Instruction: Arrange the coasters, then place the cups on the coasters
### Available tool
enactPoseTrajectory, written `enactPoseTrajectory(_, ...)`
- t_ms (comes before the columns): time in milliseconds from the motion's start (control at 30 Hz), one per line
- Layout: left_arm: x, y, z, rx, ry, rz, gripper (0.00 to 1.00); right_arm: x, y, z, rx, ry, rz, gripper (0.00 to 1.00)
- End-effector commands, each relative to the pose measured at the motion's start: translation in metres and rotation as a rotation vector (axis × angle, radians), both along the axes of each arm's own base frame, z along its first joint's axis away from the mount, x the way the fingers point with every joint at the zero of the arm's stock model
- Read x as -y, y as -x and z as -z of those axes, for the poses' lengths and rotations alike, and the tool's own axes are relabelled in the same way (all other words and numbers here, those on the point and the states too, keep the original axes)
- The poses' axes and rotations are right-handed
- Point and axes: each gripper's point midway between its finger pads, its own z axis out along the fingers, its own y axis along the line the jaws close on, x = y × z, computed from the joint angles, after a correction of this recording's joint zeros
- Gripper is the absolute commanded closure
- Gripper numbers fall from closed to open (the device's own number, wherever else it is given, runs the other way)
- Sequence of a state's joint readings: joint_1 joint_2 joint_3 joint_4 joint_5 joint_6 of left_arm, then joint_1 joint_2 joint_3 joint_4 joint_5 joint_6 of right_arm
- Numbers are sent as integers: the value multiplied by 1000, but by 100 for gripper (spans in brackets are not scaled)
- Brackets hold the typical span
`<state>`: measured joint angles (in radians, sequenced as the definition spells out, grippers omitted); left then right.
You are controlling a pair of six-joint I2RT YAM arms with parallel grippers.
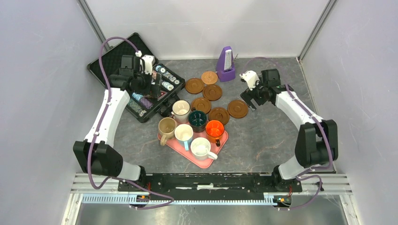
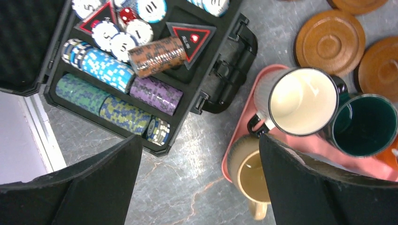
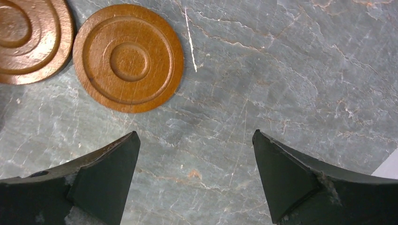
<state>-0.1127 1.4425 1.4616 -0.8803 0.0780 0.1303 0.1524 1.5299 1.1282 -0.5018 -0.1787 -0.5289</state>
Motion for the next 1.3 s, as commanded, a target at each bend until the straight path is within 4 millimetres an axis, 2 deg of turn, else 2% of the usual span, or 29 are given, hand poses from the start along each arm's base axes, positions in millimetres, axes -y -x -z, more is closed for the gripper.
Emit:
enactPoseTrajectory(0, -11, -15, -29, 154, 37, -152, 0, -12, -29, -8, 49, 59, 25, 2)
enactPoseTrajectory(200, -20, -17, -30, 166, -3, -187, 0, -37, -40, 18, -34, 86, -66, 2)
enactPoseTrajectory(367, -18, -14, -24, 134, -2, -176, 0, -52, -42, 43, -102, 86, -111, 2)
enactPoseTrajectory(567, -16, -13, -19, 98, -23, -127, 0, -53, -41, 70, -162, 114, -128, 2)
enactPoseTrajectory(767, -5, -13, -14, 70, 5, -62, 0, -50, -44, 85, -186, 139, -113, 1)
enactPoseTrajectory(867, -6, -16, -13, 65, 0, -69, 0, -41, -48, 91, -191, 158, -66, 9)
enactPoseTrajectory(1000, -9, -22, -10, 59, -19, -81, 0, -20, -60, 93, -196, 146, 22, 23)
enactPoseTrajectory(1133, -14, -28, -8, 56, -43, -99, 0, 15, -83, 92, -187, 130, 139, 34)
enactPoseTrajectory(1267, -18, -34, -6, 52, -64, -107, 0, 54, -111, 91, -168, 102, 245, 38)
